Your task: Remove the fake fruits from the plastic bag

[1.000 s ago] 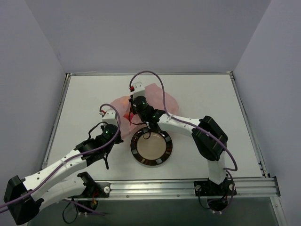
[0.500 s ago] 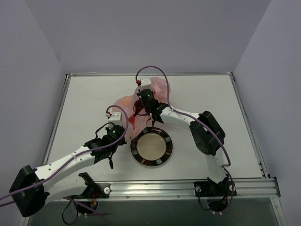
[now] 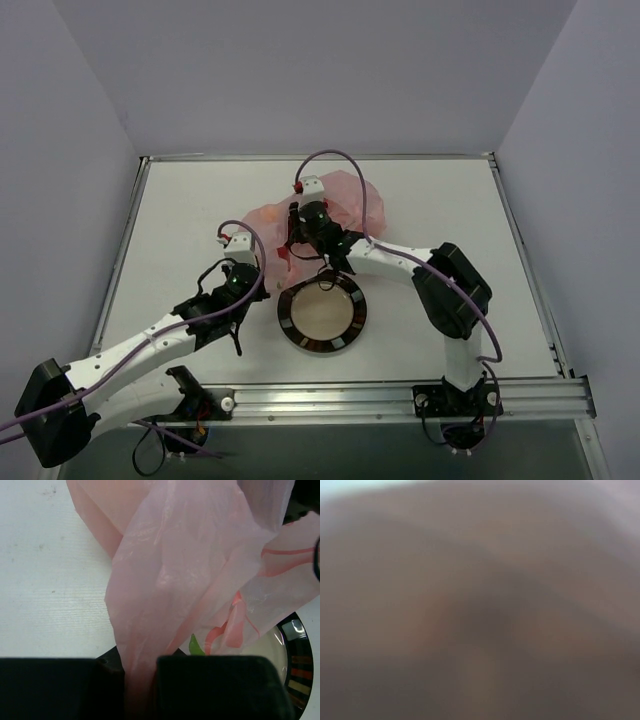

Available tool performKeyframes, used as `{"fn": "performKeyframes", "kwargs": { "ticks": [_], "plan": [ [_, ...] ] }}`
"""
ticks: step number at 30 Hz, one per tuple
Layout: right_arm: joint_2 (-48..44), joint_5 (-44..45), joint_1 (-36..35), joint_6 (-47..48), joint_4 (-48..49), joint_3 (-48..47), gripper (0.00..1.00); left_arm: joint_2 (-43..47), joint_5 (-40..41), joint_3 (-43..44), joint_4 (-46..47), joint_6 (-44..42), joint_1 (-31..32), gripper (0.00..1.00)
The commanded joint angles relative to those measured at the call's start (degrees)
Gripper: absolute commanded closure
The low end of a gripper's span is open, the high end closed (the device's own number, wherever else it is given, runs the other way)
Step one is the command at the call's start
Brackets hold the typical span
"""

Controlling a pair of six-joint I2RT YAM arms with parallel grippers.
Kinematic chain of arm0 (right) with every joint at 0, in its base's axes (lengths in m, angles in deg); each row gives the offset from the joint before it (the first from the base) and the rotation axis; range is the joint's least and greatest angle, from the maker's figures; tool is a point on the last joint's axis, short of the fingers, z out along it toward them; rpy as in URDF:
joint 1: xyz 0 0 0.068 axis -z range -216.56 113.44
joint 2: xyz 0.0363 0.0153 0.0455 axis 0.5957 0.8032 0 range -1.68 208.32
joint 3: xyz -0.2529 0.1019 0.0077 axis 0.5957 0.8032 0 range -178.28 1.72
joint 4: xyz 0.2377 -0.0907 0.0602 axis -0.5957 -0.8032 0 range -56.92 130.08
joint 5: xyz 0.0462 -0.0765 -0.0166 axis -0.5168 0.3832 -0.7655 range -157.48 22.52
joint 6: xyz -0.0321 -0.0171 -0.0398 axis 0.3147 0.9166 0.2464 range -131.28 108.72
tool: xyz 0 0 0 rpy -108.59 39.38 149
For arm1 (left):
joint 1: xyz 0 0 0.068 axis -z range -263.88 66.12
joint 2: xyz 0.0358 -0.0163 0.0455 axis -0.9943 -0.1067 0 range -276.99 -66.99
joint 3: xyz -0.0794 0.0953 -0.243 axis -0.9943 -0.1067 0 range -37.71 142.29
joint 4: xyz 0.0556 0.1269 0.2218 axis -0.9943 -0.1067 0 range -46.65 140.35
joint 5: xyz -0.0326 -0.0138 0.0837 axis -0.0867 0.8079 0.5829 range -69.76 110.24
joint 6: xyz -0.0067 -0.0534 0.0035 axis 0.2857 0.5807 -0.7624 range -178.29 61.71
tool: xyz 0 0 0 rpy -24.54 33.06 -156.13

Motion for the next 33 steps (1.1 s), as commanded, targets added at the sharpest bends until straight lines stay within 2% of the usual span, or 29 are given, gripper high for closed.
{"fn": "performKeyframes", "kwargs": {
  "ticks": [1,5,7,8,12,18,22,25,26,29,33],
  "plan": [
    [5.79,0.62,1.06,-1.26,2.94,-5.3,0.76,2.11,2.2,0.24,1.82,-0.03,0.31,0.98],
    [9.76,2.12,1.77,-1.0,2.5,-11.88,0.73,2.2,3.0,-0.03,2.17,-0.38,0.14,0.98],
    [12.39,2.65,2.12,-0.91,1.54,-14.0,0.61,2.28,3.78,0.06,2.08,-1.08,0.14,0.98],
    [13.36,2.82,2.12,-0.73,0.93,-15.14,0.51,2.37,3.97,0.24,2.0,-1.17,-0.12,0.98],
    [17.93,4.22,2.12,0.06,-1.7,-20.41,0.32,2.2,3.62,0.33,2.43,-1.7,-0.65,0.97],
    [24.62,6.78,2.3,0.41,-5.04,-25.78,0.21,0.79,3.09,-0.11,4.01,-1.79,-1.71,0.98],
    [29.01,7.13,2.56,0.59,-7.43,-31.31,0.21,-1.31,2.91,-0.2,5.68,-2.14,-3.37,0.98],
    [28.5,7.04,2.56,0.24,-7.17,-31.68,0.42,-3.42,1.6,0.06,6.13,-1.88,-5.04,0.98],
    [27.53,6.43,2.47,-0.11,-6.21,-30.02,0.66,-3.78,1.16,0.24,6.13,-1.88,-6.27,0.98],
    [22.0,4.77,2.56,-0.12,-1.29,-25.81,0.93,-4.48,-0.42,0.15,9.11,-1.7,-7.42,0.98],
    [14.36,2.05,2.65,-0.81,2.41,-21.75,1.0,-4.66,-0.43,0.15,9.55,-1.88,-7.51,0.98]
  ]
}}
